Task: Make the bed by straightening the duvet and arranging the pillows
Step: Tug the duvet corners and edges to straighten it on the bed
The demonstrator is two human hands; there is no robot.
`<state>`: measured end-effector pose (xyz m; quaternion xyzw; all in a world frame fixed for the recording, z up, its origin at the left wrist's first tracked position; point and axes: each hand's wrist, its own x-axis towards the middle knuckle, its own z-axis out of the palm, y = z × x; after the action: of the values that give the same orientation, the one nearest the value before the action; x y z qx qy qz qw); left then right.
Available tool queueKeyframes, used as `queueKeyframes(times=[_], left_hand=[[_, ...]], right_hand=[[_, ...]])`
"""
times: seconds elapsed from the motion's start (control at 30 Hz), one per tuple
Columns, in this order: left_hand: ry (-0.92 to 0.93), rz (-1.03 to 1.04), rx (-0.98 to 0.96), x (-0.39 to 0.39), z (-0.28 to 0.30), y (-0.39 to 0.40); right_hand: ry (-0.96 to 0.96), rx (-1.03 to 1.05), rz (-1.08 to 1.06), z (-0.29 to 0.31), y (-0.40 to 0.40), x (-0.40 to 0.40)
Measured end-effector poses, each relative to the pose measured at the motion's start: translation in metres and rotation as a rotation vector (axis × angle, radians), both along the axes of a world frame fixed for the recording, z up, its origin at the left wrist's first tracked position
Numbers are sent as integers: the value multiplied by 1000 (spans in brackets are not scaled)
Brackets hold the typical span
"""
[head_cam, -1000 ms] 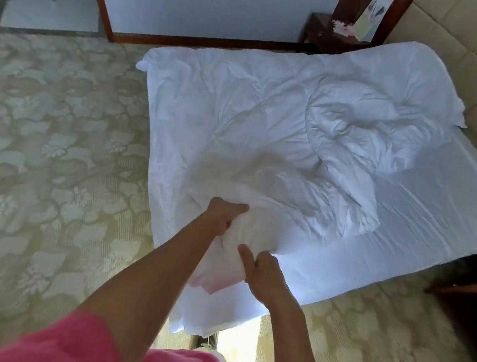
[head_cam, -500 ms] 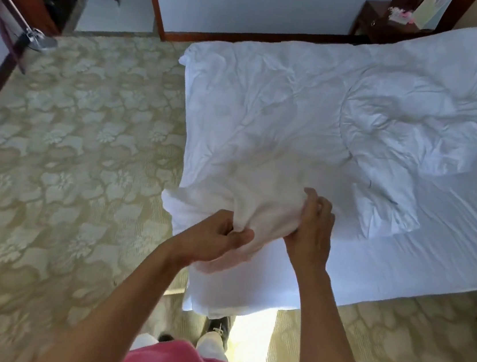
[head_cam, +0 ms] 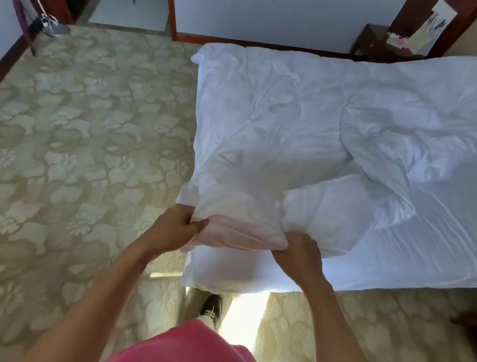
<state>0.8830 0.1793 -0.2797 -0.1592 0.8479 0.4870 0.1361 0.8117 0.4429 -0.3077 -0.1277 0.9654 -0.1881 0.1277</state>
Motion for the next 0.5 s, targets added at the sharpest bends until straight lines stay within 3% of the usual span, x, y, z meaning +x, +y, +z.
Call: queueKeyframes(times=[0.1, 0.2, 0.27, 0.33, 0.4, 0.5], left_hand=[[61, 150, -155, 22, -6, -6], [228, 363, 20, 23, 14, 10], [335, 246, -49, 7, 27, 28], [308, -54, -201, -14, 40, 54], [157, -273, -236, -31, 41, 81], [-152, -342, -129, -40, 11, 99]], right_hand=[[40, 95, 92, 22, -7, 24], [68, 185, 164, 38, 0, 49], [62, 224, 191, 44, 5, 65], [83, 231, 208, 48, 8, 75], [110, 221, 210, 51, 9, 76], [117, 225, 234, 56, 11, 69]])
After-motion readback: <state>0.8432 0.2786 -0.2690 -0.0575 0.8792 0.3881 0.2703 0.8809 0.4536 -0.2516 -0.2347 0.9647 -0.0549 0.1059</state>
